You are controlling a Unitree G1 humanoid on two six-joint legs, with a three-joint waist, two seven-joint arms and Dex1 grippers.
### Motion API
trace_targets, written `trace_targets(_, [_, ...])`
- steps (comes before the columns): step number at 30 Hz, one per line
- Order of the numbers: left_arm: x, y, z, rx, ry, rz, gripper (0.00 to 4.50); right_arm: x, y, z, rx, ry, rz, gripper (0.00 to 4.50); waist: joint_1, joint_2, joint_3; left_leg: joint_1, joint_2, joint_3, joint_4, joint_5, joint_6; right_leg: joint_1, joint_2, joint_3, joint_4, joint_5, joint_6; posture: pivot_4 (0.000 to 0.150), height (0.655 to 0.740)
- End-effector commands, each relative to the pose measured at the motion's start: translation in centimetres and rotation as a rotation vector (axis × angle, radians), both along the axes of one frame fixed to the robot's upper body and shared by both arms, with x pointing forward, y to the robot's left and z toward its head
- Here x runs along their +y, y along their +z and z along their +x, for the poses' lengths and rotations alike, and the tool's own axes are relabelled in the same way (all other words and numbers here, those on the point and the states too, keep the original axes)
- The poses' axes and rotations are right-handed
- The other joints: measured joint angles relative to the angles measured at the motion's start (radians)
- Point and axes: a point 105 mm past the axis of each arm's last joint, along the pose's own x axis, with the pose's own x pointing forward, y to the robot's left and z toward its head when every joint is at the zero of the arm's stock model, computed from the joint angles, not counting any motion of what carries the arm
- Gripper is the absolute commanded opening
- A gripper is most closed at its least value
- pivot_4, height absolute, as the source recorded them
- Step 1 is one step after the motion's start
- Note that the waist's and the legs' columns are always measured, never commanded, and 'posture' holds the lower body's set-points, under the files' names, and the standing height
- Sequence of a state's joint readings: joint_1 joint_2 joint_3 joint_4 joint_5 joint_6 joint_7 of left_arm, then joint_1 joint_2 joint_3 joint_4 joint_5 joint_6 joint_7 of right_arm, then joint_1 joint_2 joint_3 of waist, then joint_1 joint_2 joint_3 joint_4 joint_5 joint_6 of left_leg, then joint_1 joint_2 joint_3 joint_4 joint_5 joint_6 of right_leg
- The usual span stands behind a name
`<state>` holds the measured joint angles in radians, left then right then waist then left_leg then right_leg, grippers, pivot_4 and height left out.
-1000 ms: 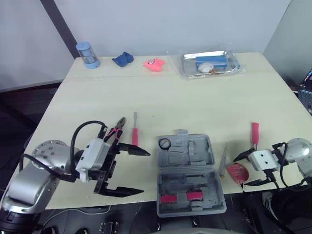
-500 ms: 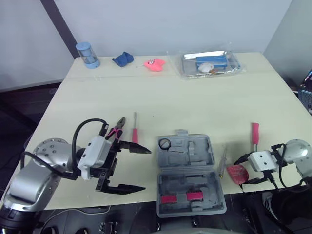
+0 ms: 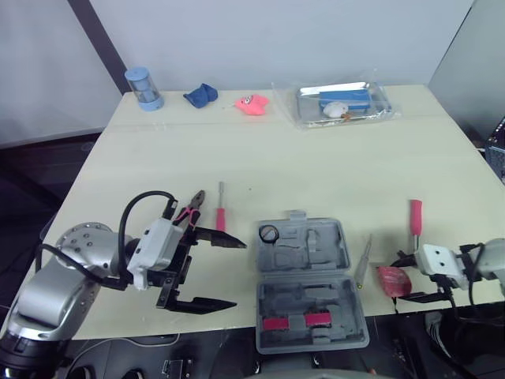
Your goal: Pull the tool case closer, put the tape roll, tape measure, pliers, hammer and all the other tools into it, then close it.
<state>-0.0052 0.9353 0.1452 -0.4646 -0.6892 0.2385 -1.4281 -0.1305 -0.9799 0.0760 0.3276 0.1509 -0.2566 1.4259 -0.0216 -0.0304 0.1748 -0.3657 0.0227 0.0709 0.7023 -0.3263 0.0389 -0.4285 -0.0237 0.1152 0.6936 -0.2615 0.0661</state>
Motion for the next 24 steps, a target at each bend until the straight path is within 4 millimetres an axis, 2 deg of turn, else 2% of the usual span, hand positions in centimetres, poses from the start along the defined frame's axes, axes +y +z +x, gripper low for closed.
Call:
trace_targets(1, [-0.5, 0.5, -0.1, -0.029, -0.012, -0.016, 4.50, -0.2, 2.2, 0.7, -0.065, -0.062, 0.000, 2.92, -0.001, 0.000, 0.000, 0.000, 0.000, 0.000, 0.000, 0.000, 0.000, 0.000, 0.000, 0.000, 0.000, 0.000, 0.000, 0.150, 0.7400])
trace_targets(5, [-0.7, 0.4, 0.6, -0.033, 0.026, -0.044, 4.50, 0.5, 3.6, 1.0, -0.092, -0.113, -0.017, 2.92, -0.001, 0.000, 0.000, -0.001, -0.002, -0.002, 0.000, -0.001, 0.001, 0.000, -0.002, -0.002, 0.000, -0.001, 0.002, 0.150, 0.7400])
trace_targets(12, [-0.5, 0.1, 1.7, -0.054, 0.095, -0.065, 4.50, 4.1, 6.9, 2.2, -0.146, -0.146, -0.062, 2.92, -0.009, 0.000, 0.000, -0.006, -0.006, -0.009, 0.001, -0.001, 0.001, 0.000, -0.007, -0.009, 0.000, -0.002, 0.004, 0.150, 0.7400])
trace_targets(17, [-0.3, -0.1, 2.2, -0.052, 0.136, -0.085, 4.50, 6.4, 7.6, 3.0, -0.166, -0.095, -0.244, 2.92, -0.017, 0.001, 0.000, -0.013, -0.009, -0.018, 0.004, 0.000, 0.001, -0.002, -0.012, -0.018, -0.002, -0.003, 0.005, 0.150, 0.7400])
trace_targets(21, [0.0, -0.4, 2.7, -0.049, 0.175, -0.091, 4.50, 8.5, 8.2, 3.4, -0.157, -0.069, -0.319, 2.92, -0.016, 0.001, 0.000, -0.018, -0.011, -0.024, 0.005, 0.000, -0.001, -0.003, -0.022, -0.034, -0.005, -0.003, 0.005, 0.150, 0.7400])
trace_targets(24, [0.3, -0.7, 2.9, -0.050, 0.205, -0.094, 4.50, 9.8, 8.5, 4.6, -0.159, -0.089, -0.377, 2.92, -0.016, 0.002, 0.000, -0.020, -0.013, -0.027, 0.005, 0.000, -0.001, -0.003, -0.031, -0.048, -0.006, -0.003, 0.005, 0.150, 0.7400])
